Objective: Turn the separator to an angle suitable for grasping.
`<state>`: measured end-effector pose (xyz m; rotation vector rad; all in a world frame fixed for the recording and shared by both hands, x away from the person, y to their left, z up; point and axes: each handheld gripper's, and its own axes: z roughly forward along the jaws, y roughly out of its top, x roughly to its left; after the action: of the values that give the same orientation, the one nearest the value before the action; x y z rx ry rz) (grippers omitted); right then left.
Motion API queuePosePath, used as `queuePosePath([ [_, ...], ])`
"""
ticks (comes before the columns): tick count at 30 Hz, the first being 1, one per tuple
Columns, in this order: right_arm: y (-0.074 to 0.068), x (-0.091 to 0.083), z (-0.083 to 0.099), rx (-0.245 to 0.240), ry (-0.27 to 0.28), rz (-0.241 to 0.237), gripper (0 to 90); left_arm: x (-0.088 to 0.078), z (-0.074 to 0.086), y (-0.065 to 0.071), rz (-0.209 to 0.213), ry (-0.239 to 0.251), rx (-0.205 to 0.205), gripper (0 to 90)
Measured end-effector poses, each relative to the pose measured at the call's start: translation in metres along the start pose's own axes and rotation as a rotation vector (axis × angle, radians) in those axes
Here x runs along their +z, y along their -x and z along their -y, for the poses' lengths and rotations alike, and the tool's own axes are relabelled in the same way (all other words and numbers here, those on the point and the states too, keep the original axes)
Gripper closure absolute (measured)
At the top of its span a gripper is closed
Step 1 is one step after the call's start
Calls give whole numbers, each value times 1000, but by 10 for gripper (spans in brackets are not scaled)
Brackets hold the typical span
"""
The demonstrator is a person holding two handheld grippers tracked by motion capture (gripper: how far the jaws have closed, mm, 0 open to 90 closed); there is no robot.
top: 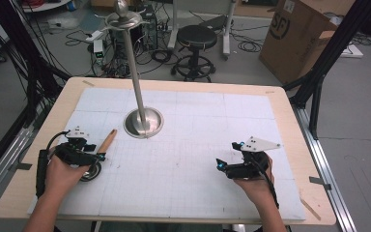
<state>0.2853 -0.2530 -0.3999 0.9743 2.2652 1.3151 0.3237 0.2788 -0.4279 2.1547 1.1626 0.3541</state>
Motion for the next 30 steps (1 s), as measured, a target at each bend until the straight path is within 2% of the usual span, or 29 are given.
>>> queuePosePath([
  [10, 0, 2, 1, 0, -11, 0, 140, 6, 0, -2, 18, -38, -21, 513],
  [13, 0, 2, 1, -4, -13, 0, 140, 7, -2, -3, 17, -44, -44, 524],
  [16, 0, 3, 1, -6, -16, 1, 141, 7, -5, -2, 2, -71, -49, 553],
  [21, -1, 2, 0, -4, -14, 2, 141, 12, -19, 9, -67, -177, 9, 567],
  [30, 1, 1, 3, -2, -27, 6, 141, 12, -24, 4, -61, -225, -65, 625],
])
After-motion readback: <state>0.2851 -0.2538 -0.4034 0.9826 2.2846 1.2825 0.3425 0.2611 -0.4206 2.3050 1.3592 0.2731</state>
